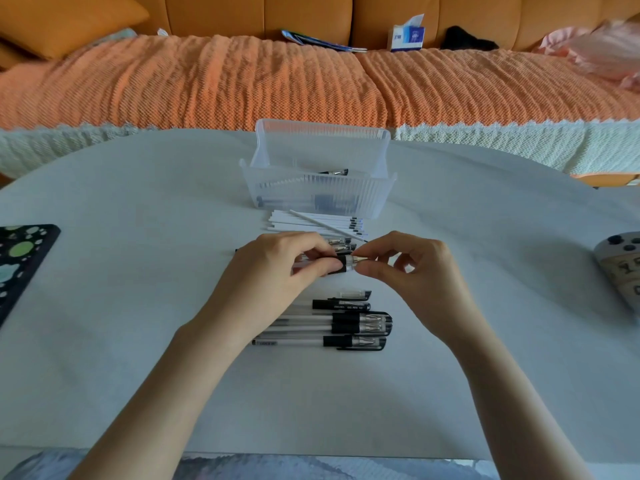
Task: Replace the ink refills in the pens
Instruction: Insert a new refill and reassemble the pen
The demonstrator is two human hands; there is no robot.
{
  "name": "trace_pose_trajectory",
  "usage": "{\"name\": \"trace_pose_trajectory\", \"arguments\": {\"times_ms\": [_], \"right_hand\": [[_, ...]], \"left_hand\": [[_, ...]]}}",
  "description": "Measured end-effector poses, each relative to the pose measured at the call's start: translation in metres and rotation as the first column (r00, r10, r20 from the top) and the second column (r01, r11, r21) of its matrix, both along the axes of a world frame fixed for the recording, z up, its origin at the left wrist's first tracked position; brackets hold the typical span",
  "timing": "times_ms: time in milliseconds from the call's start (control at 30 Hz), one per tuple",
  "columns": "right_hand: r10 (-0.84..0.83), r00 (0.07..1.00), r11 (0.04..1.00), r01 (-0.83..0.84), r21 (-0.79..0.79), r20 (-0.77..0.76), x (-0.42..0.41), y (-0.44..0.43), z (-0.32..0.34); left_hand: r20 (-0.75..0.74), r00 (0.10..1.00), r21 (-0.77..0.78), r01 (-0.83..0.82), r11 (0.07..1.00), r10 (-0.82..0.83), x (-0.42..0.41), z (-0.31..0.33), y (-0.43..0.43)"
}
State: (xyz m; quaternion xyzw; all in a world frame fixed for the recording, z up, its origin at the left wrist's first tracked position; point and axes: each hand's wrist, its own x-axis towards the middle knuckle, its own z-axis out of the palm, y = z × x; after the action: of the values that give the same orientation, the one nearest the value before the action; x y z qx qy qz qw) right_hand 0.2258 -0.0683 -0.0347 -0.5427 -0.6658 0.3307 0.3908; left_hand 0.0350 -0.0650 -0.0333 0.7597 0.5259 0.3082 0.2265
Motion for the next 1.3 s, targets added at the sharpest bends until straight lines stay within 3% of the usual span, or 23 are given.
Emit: {"name": "trace_pose_trajectory", "arguments": {"times_ms": [267, 533, 833, 1033, 1300], "right_hand": [[0.046, 0.996, 0.999, -0.046, -0.007, 0.08, 0.0, -0.002, -0.001], [0.029, 0.998, 1.0, -0.029, -0.005, 0.059, 0.0, -0.001, -0.001], [-0.021, 0.999, 0.999, 0.02, 0.029, 0.034, 0.003, 0.003, -0.004], [-0.094, 0.989, 0.996, 0.092, 0.021, 0.114, 0.012, 0.006, -0.009], [0.057, 0.928, 0.998, -0.042, -0.05, 0.369, 0.002, 0.002, -0.018]], "left_hand": [[-0.049, 0.999, 0.009, 0.011, 1.0, -0.01, 0.0, 0.001, 0.001], [-0.028, 0.999, -0.049, 0.034, 0.998, -0.036, 0.002, 0.0, -0.001], [-0.03, 0.999, -0.006, -0.013, 1.0, 0.013, -0.001, 0.001, 0.001], [-0.043, 0.999, -0.022, -0.033, 0.999, 0.032, -0.007, -0.002, 0.004], [-0.011, 0.998, -0.002, -0.067, 0.998, 0.067, -0.005, -0.003, 0.004]]}}
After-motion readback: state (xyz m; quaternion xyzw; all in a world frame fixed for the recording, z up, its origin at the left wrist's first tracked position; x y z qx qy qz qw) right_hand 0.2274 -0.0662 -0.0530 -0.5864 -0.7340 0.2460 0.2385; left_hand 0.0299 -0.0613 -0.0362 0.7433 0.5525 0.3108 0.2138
